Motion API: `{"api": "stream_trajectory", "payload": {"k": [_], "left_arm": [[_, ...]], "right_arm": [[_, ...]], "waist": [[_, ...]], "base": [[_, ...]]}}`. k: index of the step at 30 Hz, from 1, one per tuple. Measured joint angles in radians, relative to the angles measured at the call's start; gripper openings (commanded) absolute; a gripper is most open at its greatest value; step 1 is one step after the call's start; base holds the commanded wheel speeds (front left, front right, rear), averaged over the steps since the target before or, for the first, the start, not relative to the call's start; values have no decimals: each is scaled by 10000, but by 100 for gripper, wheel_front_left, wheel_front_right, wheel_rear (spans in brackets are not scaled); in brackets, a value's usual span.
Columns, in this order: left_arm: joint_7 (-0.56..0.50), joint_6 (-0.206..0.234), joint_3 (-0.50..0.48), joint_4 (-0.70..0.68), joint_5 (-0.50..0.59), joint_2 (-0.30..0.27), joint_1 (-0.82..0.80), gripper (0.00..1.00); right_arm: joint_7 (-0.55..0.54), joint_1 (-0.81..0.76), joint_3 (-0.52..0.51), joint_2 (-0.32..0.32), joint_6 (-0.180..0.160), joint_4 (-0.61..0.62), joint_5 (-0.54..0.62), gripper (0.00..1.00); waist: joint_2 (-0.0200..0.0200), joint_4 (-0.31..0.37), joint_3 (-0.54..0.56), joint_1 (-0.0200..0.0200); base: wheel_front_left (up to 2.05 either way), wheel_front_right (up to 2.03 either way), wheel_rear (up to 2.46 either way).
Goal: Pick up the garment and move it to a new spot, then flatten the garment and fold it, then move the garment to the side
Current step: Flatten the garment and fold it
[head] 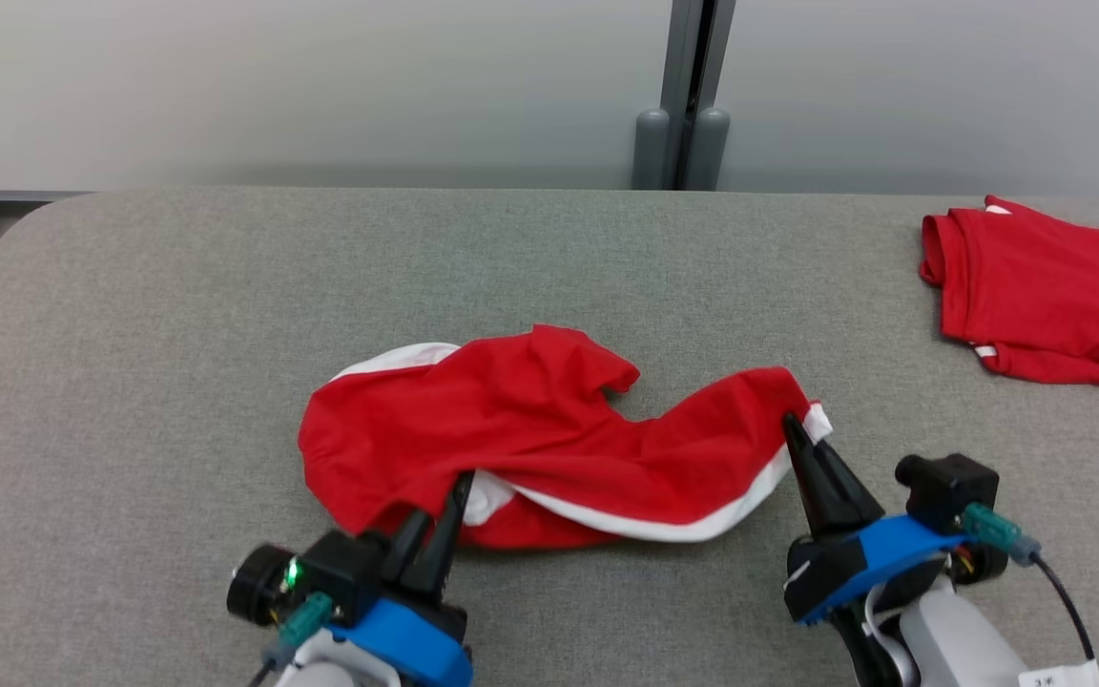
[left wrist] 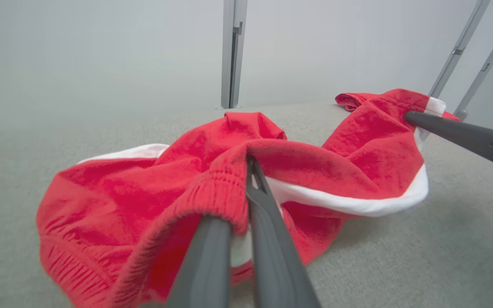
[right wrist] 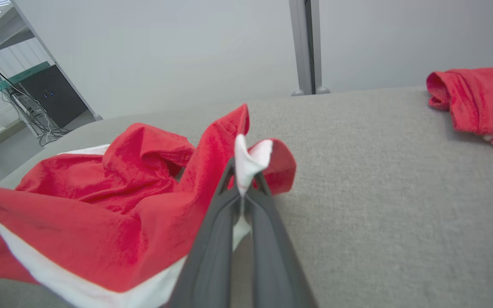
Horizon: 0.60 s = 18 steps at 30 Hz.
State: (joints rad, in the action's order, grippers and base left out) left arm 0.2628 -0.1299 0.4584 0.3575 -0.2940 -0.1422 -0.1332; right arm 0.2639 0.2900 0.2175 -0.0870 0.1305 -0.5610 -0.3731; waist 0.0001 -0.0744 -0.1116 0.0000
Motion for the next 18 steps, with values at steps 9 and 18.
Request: {"api": "stream_trajectory", "payload": {"k": [9, 18], "left_arm": [[0, -2, -52, -836, -272, -790, -3279, 0], [0, -2, 825, 418, -1544, -1766, -8440, 0]], "right_arm": [[0, 2658, 403, -334, 0, 545, -512, 0], [-462, 8081, 564, -364, 0, -1438, -1239, 0]], "waist": [[-1, 271, -598, 1], [1, 717, -2230, 3]], "base": [[0, 0, 0], [0, 0, 0]]}}
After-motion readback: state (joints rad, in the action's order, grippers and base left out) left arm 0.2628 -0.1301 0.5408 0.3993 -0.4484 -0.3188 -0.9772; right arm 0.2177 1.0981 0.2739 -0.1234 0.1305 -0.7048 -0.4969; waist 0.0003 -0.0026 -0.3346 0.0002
